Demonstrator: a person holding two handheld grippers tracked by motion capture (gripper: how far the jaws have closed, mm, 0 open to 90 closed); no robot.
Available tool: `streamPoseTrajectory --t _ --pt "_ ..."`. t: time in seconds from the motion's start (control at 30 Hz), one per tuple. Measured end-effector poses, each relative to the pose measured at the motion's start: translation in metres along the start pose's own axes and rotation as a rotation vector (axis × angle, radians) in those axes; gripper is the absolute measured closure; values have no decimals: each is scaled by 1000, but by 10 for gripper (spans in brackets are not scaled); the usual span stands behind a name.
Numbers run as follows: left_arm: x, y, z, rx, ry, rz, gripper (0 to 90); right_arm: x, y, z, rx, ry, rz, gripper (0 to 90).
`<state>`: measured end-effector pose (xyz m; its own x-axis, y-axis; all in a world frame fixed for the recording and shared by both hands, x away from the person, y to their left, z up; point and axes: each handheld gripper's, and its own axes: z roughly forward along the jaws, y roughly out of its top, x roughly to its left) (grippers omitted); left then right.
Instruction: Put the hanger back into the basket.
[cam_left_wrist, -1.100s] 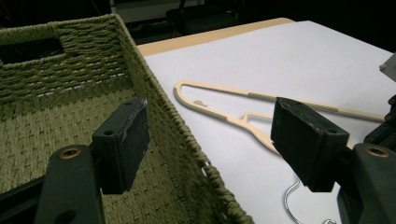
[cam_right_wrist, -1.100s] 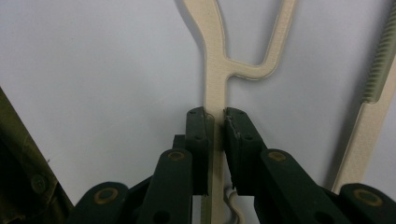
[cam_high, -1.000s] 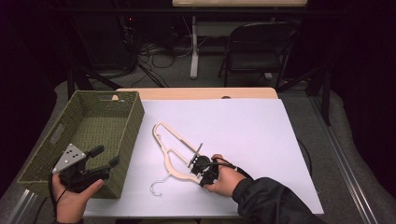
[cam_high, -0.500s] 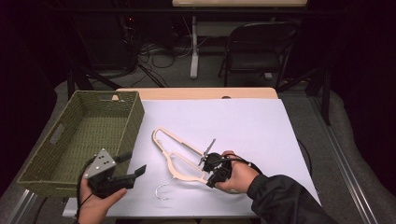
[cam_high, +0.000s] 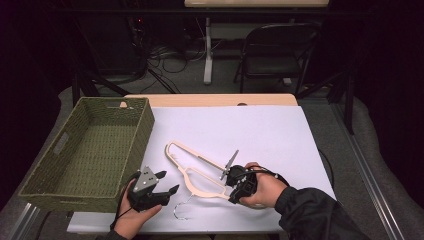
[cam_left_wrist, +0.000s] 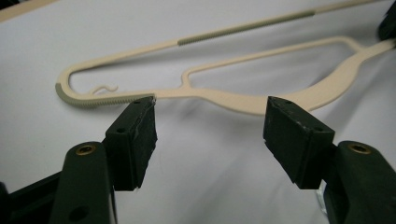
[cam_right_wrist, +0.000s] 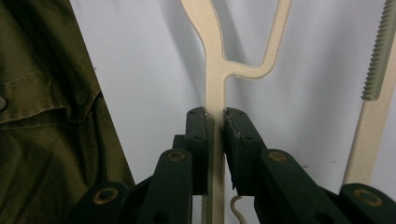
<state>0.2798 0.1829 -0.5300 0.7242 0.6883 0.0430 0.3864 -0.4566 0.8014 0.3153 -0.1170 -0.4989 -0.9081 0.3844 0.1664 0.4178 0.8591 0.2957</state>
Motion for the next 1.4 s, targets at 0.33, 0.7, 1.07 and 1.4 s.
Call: streamPoseTrajectory --t 0.33,0.7,1.07,1.4 --pt "-1 -4 21 58 55 124 323 -1 -4 -7 -9 19 6 800" --pt "-1 4 45 76 59 239 279 -1 -6 -11 -23 33 12 800" --pt "-4 7 63 8 53 450 273 -1 -6 -17 -39 45 22 799" --pt "-1 8 69 -33 17 477 397 -2 -7 -19 -27 50 15 799"
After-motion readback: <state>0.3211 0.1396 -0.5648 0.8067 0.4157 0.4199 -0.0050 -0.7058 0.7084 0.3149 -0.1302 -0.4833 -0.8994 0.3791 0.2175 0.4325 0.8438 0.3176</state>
